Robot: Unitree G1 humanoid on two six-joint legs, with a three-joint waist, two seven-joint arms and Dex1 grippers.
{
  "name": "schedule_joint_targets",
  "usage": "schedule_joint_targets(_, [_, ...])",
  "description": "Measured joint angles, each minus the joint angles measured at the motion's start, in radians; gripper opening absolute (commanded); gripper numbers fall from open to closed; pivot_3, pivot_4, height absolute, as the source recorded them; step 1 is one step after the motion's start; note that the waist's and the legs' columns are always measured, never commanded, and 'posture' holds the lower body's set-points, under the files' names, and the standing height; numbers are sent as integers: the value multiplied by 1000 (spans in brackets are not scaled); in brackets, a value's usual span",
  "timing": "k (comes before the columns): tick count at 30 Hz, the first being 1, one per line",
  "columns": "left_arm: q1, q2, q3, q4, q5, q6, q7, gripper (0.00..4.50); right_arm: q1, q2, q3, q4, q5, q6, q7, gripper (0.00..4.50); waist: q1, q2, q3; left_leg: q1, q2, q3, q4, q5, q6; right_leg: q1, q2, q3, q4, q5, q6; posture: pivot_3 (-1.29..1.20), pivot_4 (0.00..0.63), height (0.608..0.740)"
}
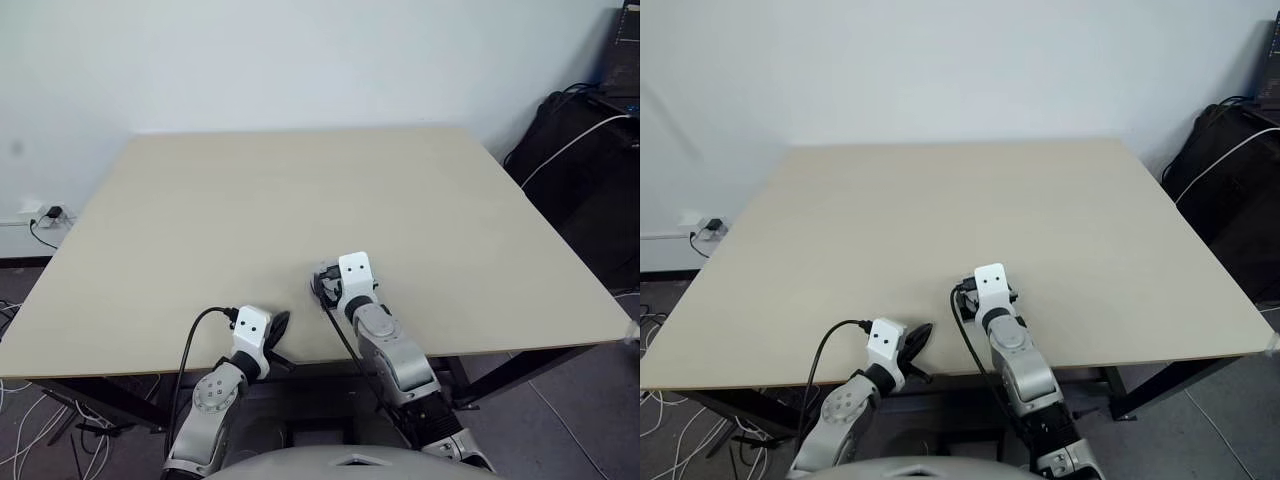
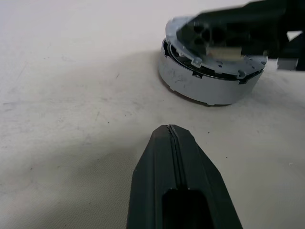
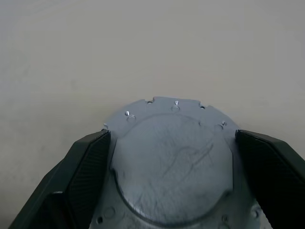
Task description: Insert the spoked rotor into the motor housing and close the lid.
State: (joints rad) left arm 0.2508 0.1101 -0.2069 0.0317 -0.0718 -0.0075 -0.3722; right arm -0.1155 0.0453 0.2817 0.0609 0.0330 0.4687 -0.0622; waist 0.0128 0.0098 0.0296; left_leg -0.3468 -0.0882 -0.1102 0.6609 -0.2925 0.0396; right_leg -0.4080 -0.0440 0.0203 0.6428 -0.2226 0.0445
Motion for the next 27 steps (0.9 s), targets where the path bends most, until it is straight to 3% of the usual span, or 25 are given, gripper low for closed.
schedule_joint_targets(5, [0,-1,0,0,0,0,0,0,-3,0,7,4,4,2,-2,3256,0,1,-1,1,0,0,0,0,0,1,0,0,0,0,0,0,0,740])
schedule_joint_targets(27, [-5,-11,0,0,0,-8,0,0,-22,-3,-5,-28,11,128,57,3243,-2,1,-11,4,1,0,-2,-1,0,3,0,0,0,-1,-1,0,0,740])
